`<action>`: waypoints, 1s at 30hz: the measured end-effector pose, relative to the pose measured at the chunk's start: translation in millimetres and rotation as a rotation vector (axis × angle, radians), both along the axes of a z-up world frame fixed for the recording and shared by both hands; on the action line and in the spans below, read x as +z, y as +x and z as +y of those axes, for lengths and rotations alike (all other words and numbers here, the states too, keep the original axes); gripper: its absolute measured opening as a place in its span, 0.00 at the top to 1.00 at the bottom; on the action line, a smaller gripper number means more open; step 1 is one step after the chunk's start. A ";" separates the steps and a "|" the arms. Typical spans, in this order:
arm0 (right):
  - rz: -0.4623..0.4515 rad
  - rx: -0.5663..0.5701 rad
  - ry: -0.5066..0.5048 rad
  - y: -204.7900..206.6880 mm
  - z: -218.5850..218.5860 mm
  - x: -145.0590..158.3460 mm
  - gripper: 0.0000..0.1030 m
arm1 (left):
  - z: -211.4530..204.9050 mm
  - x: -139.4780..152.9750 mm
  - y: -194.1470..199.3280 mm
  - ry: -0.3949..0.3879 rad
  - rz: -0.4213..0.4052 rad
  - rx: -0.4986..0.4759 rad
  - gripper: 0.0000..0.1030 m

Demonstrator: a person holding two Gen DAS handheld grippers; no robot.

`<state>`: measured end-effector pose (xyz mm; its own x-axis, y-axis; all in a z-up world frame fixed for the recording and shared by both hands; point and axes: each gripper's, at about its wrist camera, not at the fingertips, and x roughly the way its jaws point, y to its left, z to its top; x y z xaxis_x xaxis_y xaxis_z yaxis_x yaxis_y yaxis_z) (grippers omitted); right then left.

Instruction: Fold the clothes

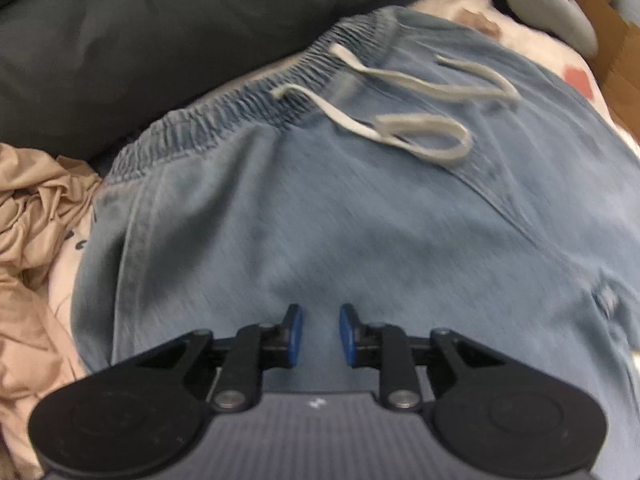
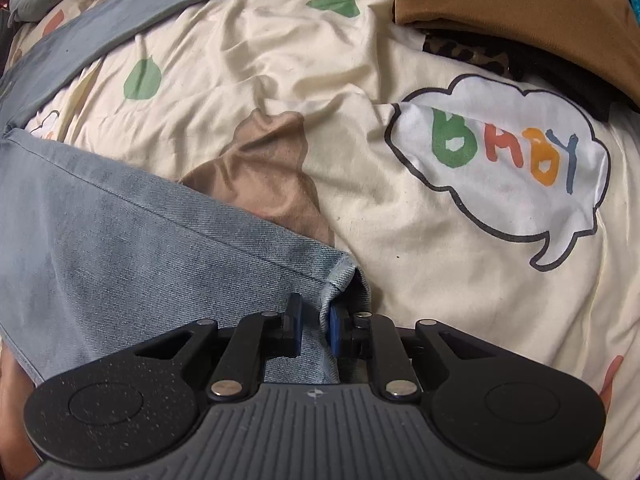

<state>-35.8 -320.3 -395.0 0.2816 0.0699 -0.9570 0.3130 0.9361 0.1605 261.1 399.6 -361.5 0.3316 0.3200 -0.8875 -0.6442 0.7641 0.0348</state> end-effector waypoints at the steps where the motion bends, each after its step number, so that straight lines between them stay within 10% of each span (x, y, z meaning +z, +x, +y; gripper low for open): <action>1: 0.006 -0.007 0.008 0.4 -0.8 -0.5 0.86 | 6.6 -0.1 1.6 -0.002 -0.008 0.020 0.77; 10: 0.043 -0.024 0.040 5.0 -5.9 -3.7 0.81 | 56.1 0.3 1.2 -0.004 -0.036 0.128 0.97; 30: 0.051 0.043 0.041 14.2 -13.9 -3.4 0.82 | 120.9 6.4 15.1 -0.047 0.006 0.225 0.97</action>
